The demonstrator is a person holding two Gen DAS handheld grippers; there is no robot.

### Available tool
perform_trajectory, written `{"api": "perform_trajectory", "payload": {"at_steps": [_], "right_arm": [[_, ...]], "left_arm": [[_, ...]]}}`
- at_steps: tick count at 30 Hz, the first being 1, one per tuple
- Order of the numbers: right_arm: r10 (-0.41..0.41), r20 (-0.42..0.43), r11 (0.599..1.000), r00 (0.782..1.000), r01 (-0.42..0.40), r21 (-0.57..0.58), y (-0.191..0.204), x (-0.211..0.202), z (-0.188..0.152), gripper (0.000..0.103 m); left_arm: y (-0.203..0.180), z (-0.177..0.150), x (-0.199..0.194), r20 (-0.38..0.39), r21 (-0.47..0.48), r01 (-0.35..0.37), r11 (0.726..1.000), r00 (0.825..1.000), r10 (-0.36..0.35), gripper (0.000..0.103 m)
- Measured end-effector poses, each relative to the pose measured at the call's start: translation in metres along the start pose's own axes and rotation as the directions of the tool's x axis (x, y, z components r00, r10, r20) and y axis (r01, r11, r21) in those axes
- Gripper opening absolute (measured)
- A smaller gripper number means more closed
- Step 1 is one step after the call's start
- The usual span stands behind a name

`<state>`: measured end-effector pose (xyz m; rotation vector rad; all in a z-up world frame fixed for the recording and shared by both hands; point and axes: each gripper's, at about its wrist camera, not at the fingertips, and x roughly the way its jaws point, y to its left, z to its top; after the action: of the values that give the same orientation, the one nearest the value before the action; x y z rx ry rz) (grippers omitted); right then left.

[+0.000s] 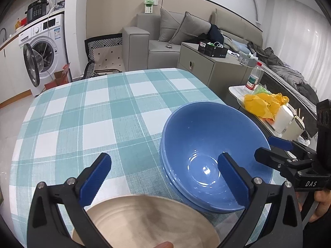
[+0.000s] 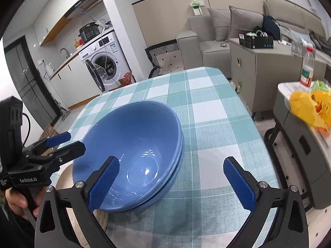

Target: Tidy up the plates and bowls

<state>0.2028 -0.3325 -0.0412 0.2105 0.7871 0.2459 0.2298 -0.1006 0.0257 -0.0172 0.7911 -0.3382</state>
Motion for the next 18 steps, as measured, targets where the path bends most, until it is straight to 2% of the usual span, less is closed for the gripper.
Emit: {"api": "perform_trajectory", "payload": {"at_steps": [6, 13, 18], "right_arm": [[-0.004, -0.017, 1.0, 1.0, 0.004, 0.009, 0.001, 0.005, -0.002, 0.102], [0.013, -0.038, 1.0, 0.999, -0.012, 0.024, 0.001, 0.012, -0.005, 0.102], [0.023, -0.058, 1.0, 0.998, -0.022, 0.02, 0.003, 0.019, -0.008, 0.102]], "left_arm": [[0.001, -0.002, 0.006, -0.016, -0.017, -0.005, 1.0, 1.0, 0.005, 0.103], [-0.006, -0.002, 0.014, -0.046, 0.031, -0.024, 0.999, 0.999, 0.025, 0.103], [-0.008, -0.003, 0.017, -0.049, 0.046, 0.007, 0.999, 0.999, -0.005, 0.102]]}}
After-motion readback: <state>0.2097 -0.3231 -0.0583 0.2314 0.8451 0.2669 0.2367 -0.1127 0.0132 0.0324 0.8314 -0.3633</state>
